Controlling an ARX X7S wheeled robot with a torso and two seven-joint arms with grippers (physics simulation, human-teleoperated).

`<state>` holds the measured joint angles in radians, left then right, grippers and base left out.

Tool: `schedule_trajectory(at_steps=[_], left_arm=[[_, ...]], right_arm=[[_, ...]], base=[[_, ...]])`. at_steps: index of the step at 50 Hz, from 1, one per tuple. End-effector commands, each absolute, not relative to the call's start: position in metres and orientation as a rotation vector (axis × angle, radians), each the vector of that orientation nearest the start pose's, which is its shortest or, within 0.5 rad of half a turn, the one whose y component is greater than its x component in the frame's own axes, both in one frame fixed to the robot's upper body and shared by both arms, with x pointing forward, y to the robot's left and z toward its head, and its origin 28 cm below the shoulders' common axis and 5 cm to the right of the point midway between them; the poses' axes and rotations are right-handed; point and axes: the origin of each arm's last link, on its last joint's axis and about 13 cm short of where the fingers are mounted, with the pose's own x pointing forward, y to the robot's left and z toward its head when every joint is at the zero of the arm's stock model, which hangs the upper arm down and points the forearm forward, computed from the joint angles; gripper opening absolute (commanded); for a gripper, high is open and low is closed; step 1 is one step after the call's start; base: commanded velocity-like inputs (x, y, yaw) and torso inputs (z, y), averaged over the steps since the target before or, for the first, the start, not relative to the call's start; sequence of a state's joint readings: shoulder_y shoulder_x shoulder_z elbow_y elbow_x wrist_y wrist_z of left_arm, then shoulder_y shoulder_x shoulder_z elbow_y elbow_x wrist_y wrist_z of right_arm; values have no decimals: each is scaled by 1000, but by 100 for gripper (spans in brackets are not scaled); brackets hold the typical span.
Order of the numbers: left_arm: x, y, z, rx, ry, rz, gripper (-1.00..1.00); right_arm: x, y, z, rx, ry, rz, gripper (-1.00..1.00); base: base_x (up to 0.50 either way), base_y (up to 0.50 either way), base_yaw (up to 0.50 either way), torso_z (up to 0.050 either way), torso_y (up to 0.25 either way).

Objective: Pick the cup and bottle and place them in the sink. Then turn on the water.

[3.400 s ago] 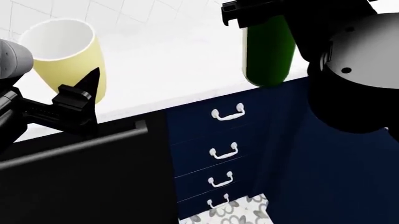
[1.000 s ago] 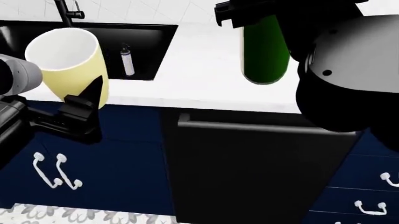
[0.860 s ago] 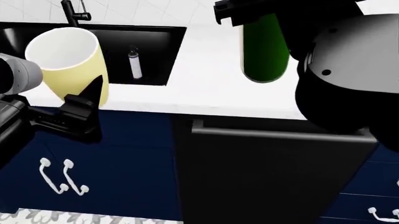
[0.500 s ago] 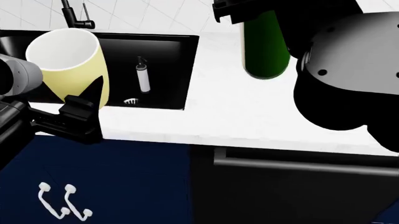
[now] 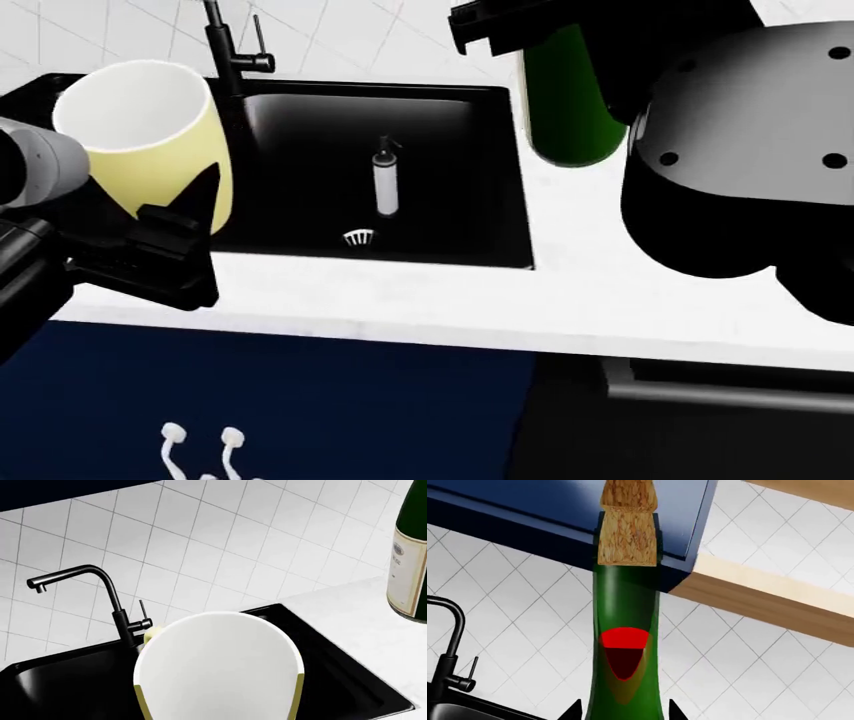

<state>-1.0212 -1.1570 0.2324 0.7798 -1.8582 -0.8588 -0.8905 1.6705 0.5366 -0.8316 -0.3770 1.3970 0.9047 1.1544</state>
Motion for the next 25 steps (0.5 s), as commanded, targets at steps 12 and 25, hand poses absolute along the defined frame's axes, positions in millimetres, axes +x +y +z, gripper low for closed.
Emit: schedule_trajectory(at_steps=[12, 25], left_arm=[[157, 271, 307, 175, -78, -176, -100], [157, 271, 307, 174, -80, -174, -100]], right_arm=[[242, -59, 370, -300, -401, -36, -100], [243, -61, 367, -303, -398, -38, -100]], base=[[-500, -17, 0, 0, 2], [-500, -25, 0, 1, 1]])
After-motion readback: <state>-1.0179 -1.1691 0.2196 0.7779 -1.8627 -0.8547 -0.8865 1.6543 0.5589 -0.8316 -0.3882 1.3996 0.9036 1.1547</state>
